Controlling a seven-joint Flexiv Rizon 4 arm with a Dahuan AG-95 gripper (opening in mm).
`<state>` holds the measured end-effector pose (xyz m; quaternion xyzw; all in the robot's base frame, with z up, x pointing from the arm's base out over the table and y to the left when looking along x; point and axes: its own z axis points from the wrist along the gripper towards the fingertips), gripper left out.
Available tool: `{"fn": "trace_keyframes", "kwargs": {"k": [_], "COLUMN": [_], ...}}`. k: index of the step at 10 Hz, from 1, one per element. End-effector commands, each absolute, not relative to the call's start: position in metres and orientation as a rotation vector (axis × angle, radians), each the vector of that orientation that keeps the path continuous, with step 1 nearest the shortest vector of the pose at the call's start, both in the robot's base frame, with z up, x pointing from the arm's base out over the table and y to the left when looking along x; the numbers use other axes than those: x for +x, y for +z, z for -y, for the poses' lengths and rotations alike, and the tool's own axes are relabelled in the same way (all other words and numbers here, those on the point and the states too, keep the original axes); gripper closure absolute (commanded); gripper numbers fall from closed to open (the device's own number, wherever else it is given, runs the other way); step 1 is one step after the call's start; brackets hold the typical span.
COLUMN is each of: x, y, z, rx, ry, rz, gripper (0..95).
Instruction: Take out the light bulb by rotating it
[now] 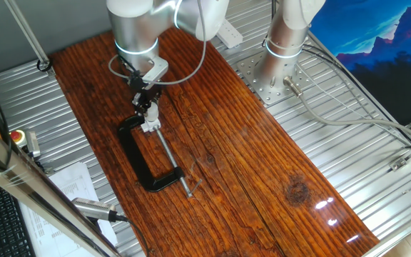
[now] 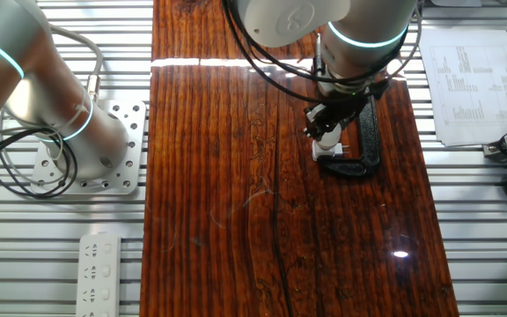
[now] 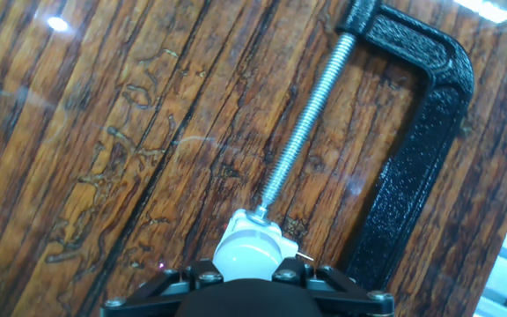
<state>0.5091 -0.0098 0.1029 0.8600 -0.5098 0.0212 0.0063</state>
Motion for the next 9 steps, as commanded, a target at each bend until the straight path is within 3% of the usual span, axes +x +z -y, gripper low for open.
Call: {"fn": "trace_keyframes", "kwargs": {"k": [1, 9], "x": [0.5094, 0.5089], "y": [0.1032, 0.1042], "z": [0.0098, 0.0097], "rx": [2.707, 2.747], "ry": [0.076, 0.077], "rz": [1.552, 1.470], "gripper": [95.0, 95.0]}}
